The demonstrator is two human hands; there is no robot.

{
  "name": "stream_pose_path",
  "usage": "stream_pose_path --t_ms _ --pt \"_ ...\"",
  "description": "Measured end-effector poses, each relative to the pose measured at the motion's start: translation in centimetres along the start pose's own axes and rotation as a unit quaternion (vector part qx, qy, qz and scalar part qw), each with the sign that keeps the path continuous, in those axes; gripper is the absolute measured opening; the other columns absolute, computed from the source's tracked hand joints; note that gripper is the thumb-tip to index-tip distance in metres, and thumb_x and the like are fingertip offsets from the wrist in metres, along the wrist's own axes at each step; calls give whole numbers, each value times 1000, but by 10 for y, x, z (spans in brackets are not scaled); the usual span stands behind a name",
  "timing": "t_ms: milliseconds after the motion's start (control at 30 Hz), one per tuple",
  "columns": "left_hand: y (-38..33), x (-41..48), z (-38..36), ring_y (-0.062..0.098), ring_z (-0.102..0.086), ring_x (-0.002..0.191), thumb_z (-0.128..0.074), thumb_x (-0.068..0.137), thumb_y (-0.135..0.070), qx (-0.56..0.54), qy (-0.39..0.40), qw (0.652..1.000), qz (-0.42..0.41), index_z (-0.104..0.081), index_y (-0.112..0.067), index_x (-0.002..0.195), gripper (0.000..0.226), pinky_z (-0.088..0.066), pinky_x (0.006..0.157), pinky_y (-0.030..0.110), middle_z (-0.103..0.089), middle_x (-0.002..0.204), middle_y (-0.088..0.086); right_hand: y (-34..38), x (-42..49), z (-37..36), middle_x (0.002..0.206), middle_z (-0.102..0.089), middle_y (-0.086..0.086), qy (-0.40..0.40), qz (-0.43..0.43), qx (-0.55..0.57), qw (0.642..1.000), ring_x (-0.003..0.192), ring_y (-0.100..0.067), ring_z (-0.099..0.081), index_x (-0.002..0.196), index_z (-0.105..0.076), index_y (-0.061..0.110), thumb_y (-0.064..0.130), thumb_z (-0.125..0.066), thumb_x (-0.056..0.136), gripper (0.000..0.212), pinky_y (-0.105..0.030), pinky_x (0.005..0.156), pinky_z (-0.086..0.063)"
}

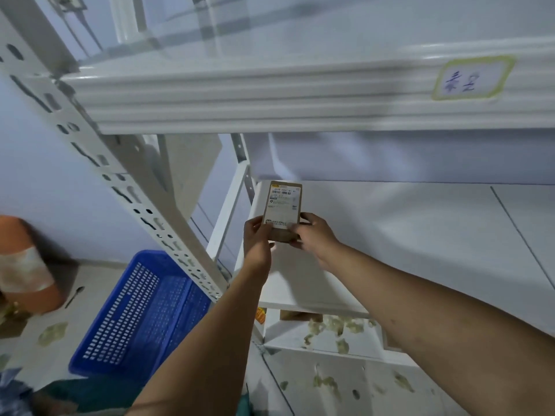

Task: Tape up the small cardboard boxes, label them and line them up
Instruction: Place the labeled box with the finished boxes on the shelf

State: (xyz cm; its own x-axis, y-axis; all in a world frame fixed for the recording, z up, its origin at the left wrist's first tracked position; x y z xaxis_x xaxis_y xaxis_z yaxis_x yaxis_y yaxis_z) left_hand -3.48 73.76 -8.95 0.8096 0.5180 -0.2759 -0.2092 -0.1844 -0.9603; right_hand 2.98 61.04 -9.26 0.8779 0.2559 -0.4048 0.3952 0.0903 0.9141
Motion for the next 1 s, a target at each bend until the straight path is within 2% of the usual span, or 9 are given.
stream_pose_path --t_ms 167,267,367,433,533,633,767,900,1000 --pt "14 34 -4 26 -60 120 -53 102 -24 46 -19 999 -1 -58 -21 130 28 -50 102 38 -64 127 6 -4 28 -4 122 -72 -4 -22 -6 -44 999 107 -24 -71 133 -64 19 19 -70 95 39 -42 90 -64" --pt "26 55 -3 25 -56 126 -54 87 -47 98 -15 995 -15 -64 -26 133 52 -46 112 47 -62 131 2 -12 49 -4 120 -74 2 -41 -9 -97 994 109 -23 -71 128 -68 28 45 -74 72 59 -47 95 -61" --pt "49 87 2 25 -55 129 -50 81 -59 130 -6 991 -9 -67 -38 131 57 -46 113 51 -67 126 -4 -27 82 -2 122 -74 5 -45 -7 -130 990 111 -24 -70 131 -68 31 58 -68 60 76 -46 98 -59" --pt "53 97 4 25 -56 128 -49 80 -62 135 1 991 2 -67 -40 129 57 -47 112 51 -70 122 -6 -17 77 -5 126 -72 3 -45 -9 -158 986 114 -25 -68 135 -66 29 56 -68 65 75 -47 99 -58" --pt "52 99 4 26 -60 124 -48 83 -61 135 10 991 9 -68 -38 130 56 -49 110 52 -71 121 -4 -10 75 -8 128 -70 0 -32 -17 -192 981 114 -29 -67 134 -66 25 47 -67 79 60 -49 100 -57" --pt "56 102 5 27 -57 126 -43 86 -64 154 7 988 8 -65 -43 132 55 -48 110 54 -70 123 -3 -6 77 -10 132 -67 -3 -31 -12 -206 978 115 -31 -65 138 -60 25 47 -67 83 59 -53 98 -57" --pt "46 100 4 28 -56 125 -42 89 -63 169 -2 985 28 -62 -41 138 57 -47 110 55 -66 128 2 -4 80 -14 138 -61 -2 -27 6 -204 979 122 -29 -60 145 -54 26 42 -64 96 53 -53 99 -57" --pt "43 108 5 30 -56 128 -45 88 -62 154 3 987 55 -60 -36 144 63 -47 111 55 -65 133 5 -7 83 -16 140 -62 -1 -21 12 -206 978 124 -29 -59 145 -54 28 48 -60 95 54 -53 102 -55" --pt "41 106 7 31 -59 124 -49 87 -63 145 6 987 69 -66 -34 138 62 -49 109 54 -68 129 5 -11 86 -16 141 -63 -1 -26 10 -206 978 126 -30 -58 144 -55 29 58 -55 83 67 -54 105 -53"
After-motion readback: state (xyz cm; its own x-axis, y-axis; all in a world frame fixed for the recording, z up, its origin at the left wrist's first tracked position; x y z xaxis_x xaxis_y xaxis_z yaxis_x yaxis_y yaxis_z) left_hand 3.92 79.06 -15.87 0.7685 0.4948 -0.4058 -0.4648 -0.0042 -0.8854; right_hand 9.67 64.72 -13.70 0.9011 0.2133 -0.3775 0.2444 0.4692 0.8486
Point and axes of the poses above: each hand's wrist, its own x-axis towards the middle knuckle, its own z-axis out of the back of the hand, y = z × x, the point moved 3 cm from there along x, towards the middle knuckle
